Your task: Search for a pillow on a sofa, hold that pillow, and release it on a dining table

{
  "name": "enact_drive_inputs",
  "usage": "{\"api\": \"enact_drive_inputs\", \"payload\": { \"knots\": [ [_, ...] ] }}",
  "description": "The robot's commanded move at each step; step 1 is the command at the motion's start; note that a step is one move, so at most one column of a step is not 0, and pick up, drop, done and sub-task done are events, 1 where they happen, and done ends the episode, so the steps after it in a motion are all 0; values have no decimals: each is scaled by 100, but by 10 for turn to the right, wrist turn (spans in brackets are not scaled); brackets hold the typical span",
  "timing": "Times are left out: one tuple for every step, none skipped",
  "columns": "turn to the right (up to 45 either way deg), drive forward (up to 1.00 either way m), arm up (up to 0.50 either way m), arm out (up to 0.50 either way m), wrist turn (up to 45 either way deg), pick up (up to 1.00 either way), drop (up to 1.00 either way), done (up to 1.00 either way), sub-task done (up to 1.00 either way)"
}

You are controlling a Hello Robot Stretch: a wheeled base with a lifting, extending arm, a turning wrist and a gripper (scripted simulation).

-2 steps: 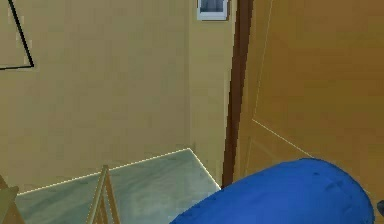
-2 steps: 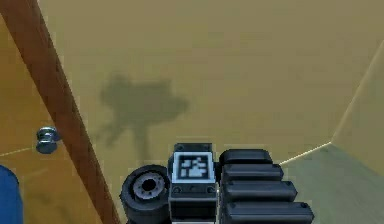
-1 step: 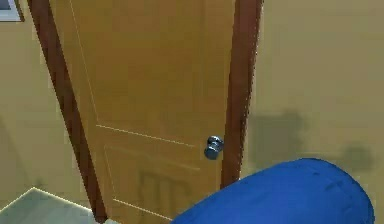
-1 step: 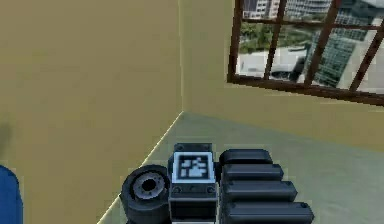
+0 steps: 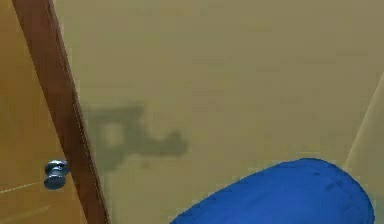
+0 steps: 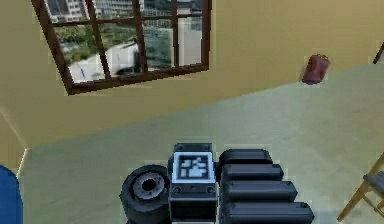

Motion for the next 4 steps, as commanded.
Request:
{"api": "enact_drive_inputs", "payload": {
  "knots": [
    [240,0,0,0,0,0,0,0,0],
    [0,5,0,0,0,0,0,0,0],
    [-450,0,0,0,0,0,0,0,0],
    [-270,0,0,0,0,0,0,0,0]
  ]
}}
